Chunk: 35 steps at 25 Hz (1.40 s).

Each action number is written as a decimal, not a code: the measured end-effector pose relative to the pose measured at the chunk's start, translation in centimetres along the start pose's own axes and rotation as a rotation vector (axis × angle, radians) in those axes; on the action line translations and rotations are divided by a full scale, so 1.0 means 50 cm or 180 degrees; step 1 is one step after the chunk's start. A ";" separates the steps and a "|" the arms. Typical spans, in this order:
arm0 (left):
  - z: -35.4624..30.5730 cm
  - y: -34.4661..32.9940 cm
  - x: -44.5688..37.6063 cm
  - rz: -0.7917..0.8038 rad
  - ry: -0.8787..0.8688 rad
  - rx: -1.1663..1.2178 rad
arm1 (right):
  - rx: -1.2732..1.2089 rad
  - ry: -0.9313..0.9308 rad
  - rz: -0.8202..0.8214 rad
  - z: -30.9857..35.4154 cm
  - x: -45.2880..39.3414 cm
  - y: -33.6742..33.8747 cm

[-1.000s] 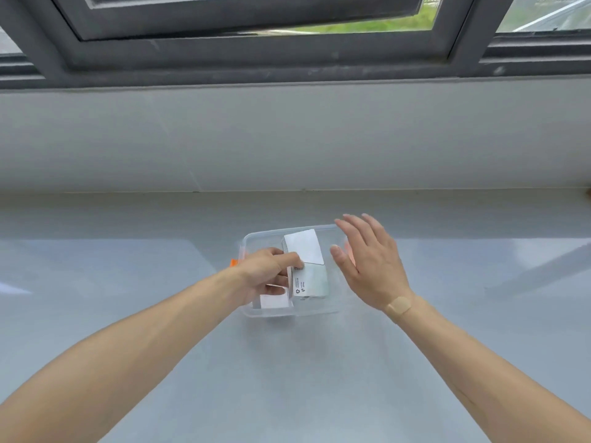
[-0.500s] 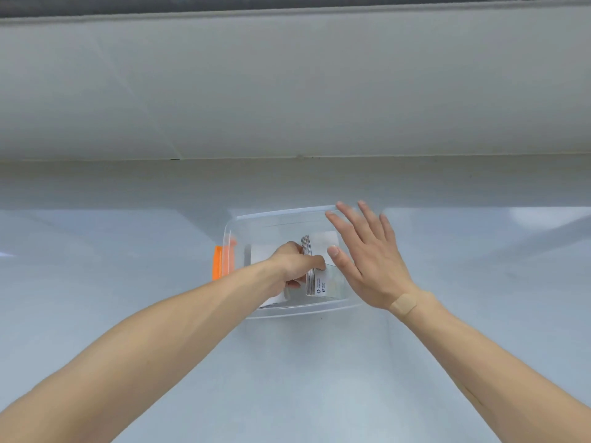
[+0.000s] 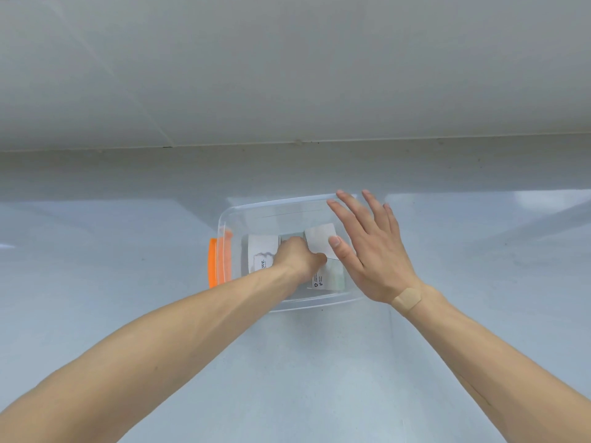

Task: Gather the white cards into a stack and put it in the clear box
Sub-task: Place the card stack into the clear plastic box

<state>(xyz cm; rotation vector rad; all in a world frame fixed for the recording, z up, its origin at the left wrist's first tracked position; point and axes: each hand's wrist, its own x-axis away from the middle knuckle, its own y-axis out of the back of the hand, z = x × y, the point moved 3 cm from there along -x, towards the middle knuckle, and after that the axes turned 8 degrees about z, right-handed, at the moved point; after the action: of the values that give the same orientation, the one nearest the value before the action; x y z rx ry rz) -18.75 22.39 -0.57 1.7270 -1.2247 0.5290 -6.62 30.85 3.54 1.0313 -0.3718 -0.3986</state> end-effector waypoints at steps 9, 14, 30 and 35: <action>-0.017 0.011 0.003 0.0081 0.0189 -0.0138 | -0.0047 -0.0066 0.0042 -0.001 -0.001 -0.003; -0.016 0.003 0.001 0.0093 0.0204 0.0010 | -0.0084 -0.0090 0.0013 0.002 -0.001 -0.004; -0.023 0.000 -0.010 -0.0327 0.0116 -0.0645 | -0.0045 -0.0164 -0.0020 0.007 0.002 -0.006; -0.019 0.000 -0.001 -0.0263 0.0239 -0.0532 | -0.0047 -0.0168 -0.0020 0.007 0.003 -0.003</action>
<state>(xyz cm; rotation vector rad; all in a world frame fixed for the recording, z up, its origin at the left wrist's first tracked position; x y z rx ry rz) -18.61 23.24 -0.18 1.5952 -1.1078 0.4261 -6.70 30.44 3.57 1.0093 -0.4126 -0.4342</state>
